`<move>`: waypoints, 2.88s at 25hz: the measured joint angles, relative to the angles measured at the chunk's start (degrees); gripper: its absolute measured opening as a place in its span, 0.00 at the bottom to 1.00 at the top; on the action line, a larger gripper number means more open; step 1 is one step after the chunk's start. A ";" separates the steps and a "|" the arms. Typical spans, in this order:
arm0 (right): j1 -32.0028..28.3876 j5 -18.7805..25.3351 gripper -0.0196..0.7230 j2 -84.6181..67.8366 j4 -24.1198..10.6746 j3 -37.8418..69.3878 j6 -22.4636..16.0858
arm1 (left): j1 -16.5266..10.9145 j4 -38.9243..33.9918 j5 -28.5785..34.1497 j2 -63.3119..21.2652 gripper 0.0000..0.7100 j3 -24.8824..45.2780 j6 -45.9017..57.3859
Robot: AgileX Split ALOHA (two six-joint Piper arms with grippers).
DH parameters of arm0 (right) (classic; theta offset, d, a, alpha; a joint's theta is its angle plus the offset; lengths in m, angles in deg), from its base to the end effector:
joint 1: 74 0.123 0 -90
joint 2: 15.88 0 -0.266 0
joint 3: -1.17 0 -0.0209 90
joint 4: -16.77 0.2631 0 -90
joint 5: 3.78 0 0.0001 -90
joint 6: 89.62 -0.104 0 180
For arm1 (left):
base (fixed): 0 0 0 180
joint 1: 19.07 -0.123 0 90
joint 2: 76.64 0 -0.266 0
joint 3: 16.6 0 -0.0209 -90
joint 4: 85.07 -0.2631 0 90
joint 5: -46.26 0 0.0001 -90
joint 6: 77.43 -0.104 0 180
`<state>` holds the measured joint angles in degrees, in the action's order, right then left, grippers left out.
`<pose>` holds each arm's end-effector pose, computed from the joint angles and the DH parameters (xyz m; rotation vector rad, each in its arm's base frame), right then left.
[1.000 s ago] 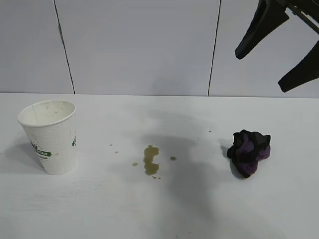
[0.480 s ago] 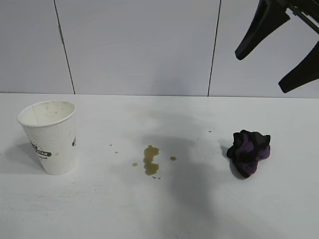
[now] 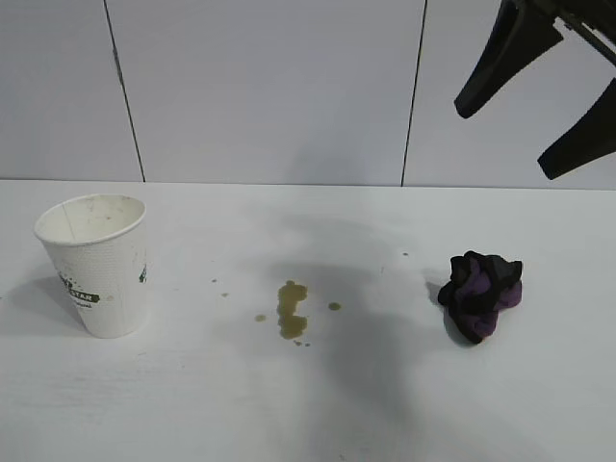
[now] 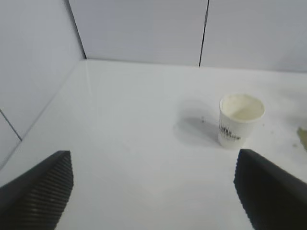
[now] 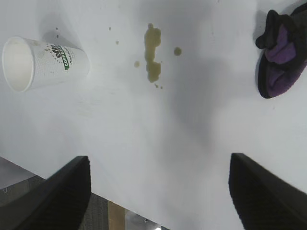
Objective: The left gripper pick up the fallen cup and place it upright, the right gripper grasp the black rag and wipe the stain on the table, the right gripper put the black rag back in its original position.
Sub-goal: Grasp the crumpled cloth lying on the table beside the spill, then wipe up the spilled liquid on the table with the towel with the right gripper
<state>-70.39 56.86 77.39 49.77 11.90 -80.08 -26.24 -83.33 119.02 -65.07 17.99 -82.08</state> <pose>0.3028 0.0686 0.2591 -0.0132 2.7594 0.7417 0.0060 -0.0023 0.3233 -0.0372 2.0761 0.0907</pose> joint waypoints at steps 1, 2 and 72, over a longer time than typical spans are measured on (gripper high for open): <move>0.00 0.37 0.76 0.00 -0.77 0.00 0.54 | 0.00 0.00 -0.77 -0.62 0.92 2.21 0.00; 0.00 0.78 0.76 0.00 -1.83 0.00 0.84 | 0.00 0.00 -1.83 -1.20 0.92 4.70 0.00; 24.58 -25.54 0.10 29.58 -15.55 -16.45 -11.92 | 4.62 -0.76 -8.07 -2.63 0.92 14.52 1.30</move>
<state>-45.81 31.32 106.97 34.22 -4.55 -91.99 -21.61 -84.09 110.95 -67.70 32.52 -80.78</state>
